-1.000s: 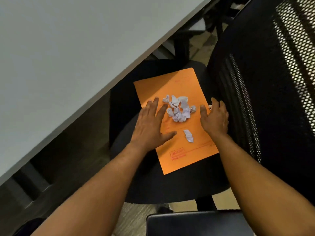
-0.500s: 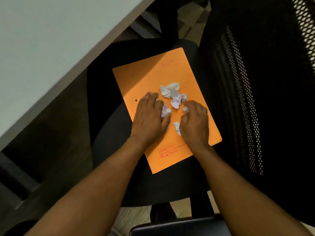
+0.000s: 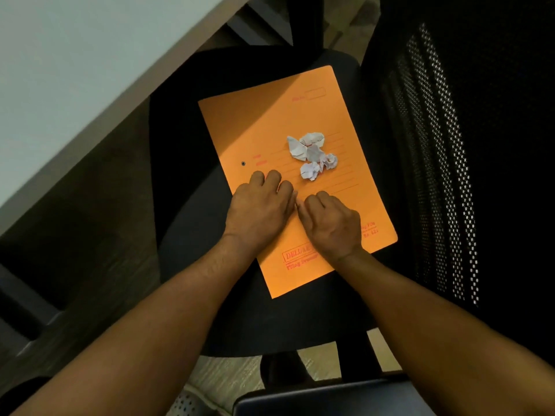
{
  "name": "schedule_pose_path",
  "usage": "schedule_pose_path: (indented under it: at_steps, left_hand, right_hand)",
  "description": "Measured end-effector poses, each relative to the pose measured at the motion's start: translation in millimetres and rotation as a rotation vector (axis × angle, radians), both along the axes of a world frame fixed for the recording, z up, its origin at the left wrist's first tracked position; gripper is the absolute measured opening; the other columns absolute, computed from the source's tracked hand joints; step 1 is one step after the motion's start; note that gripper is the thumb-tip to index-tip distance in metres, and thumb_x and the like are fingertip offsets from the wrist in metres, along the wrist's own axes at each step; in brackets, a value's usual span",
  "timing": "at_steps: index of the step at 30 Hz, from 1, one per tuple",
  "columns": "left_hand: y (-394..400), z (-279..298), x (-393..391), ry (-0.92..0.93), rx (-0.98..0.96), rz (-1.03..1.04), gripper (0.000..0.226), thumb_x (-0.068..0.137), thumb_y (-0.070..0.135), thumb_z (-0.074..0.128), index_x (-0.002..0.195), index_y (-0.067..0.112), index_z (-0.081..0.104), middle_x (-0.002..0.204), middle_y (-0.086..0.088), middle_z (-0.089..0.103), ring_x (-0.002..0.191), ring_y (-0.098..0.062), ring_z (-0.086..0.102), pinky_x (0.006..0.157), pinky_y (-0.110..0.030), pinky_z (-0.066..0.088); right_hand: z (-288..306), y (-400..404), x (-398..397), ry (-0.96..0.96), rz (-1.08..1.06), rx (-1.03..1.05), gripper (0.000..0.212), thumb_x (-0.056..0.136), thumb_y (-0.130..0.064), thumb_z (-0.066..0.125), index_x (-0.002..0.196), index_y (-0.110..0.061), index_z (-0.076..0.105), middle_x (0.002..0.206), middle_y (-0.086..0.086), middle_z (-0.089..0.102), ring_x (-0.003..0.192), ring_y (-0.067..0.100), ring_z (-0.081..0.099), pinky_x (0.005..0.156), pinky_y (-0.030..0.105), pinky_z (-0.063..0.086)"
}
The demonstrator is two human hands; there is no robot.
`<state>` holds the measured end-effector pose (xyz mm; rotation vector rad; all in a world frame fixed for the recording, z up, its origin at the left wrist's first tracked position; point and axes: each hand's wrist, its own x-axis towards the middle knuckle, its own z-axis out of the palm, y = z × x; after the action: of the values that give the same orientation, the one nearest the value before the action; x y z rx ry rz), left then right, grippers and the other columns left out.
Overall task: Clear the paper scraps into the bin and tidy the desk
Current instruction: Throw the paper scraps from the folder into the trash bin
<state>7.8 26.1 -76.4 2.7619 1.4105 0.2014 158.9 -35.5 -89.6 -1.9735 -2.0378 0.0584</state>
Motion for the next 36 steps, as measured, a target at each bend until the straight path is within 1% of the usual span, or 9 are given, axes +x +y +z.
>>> schedule_pose_path:
  at_steps: [3,6,10,15,20,24,27,31,36]
  left_hand:
    - [4,3,2,-0.081,-0.026,0.062,0.041,0.097,0.036,0.038,0.075,0.01,0.06,0.074,-0.008,0.059,0.062,-0.027,0.056,0.044,-0.027,0.025]
    - [7,13,-6,-0.309,-0.067,0.192,0.04,0.096,0.033,0.043,0.07,0.007,0.058,0.068,-0.009,0.058,0.055,-0.027,0.055,0.048,-0.027,0.026]
    - [-2,32,-53,-0.51,-0.061,0.43,0.037,0.098,0.028,0.046,0.068,0.009,0.055,0.064,-0.003,0.05,0.051,-0.016,0.046,0.049,-0.025,0.03]
    - [-55,47,-145,-0.534,-0.093,0.626,0.031,0.099,0.025,0.049,0.069,0.023,0.043,0.066,0.006,0.041,0.053,-0.007,0.036,0.05,-0.013,0.022]
    - [-141,39,-249,-0.479,-0.117,0.93,0.036,0.099,0.029,0.047,0.064,0.019,0.044,0.063,0.005,0.041,0.051,-0.012,0.038,0.051,-0.026,0.026]
    - [-221,28,-325,-0.445,-0.131,1.233,0.039,0.099,0.026,0.05,0.062,0.016,0.047,0.061,0.001,0.046,0.049,-0.018,0.043,0.051,-0.027,0.027]
    - [-281,21,-371,-0.425,-0.135,1.379,0.038,0.098,0.022,0.053,0.062,0.014,0.047,0.061,-0.007,0.053,0.051,-0.023,0.049,0.052,-0.029,0.029]
    - [-353,-5,-425,-0.374,-0.146,1.472,0.044,0.098,0.031,0.042,0.063,0.007,0.053,0.062,-0.012,0.057,0.05,-0.03,0.054,0.049,-0.028,0.03]
    - [-402,-31,-473,-0.352,-0.082,1.563,0.05,0.097,0.039,0.035,0.072,0.003,0.058,0.071,-0.015,0.061,0.059,-0.034,0.057,0.05,-0.031,0.035]
  right_hand:
    - [0,8,3,0.053,-0.023,0.049,0.045,0.103,-0.038,0.04,0.071,-0.011,0.057,0.062,0.006,0.055,0.047,0.021,0.048,0.039,0.029,0.035]
    - [6,17,-6,0.167,-0.044,0.109,0.051,0.103,-0.042,0.04,0.069,-0.008,0.057,0.06,0.008,0.054,0.046,0.022,0.047,0.041,0.031,0.037]
    - [25,30,-49,0.211,0.04,0.184,0.048,0.101,-0.039,0.045,0.067,-0.007,0.056,0.062,0.01,0.054,0.047,0.023,0.047,0.043,0.03,0.033]
    - [57,44,-139,0.274,0.277,0.154,0.044,0.1,-0.036,0.05,0.066,-0.009,0.056,0.063,0.007,0.051,0.046,0.023,0.044,0.04,0.034,0.035]
    - [72,31,-246,0.184,0.616,-0.079,0.046,0.096,-0.048,0.047,0.071,-0.011,0.059,0.067,0.007,0.056,0.05,0.028,0.055,0.042,0.034,0.042]
    - [77,-6,-339,0.053,0.83,-0.295,0.044,0.096,-0.055,0.043,0.08,-0.016,0.058,0.071,0.002,0.052,0.062,0.019,0.054,0.057,0.032,0.042]
    - [70,-47,-402,0.065,0.904,-0.4,0.045,0.096,-0.058,0.038,0.087,-0.019,0.058,0.071,-0.002,0.054,0.066,0.015,0.057,0.066,0.037,0.053]
    - [44,-115,-472,0.113,0.975,-0.436,0.058,0.094,-0.063,0.027,0.094,-0.015,0.06,0.069,0.001,0.059,0.067,0.025,0.064,0.064,0.04,0.053]
    - [1,-196,-537,0.277,0.931,-0.36,0.055,0.094,-0.057,0.033,0.079,-0.011,0.057,0.063,0.009,0.062,0.055,0.035,0.062,0.049,0.03,0.034]
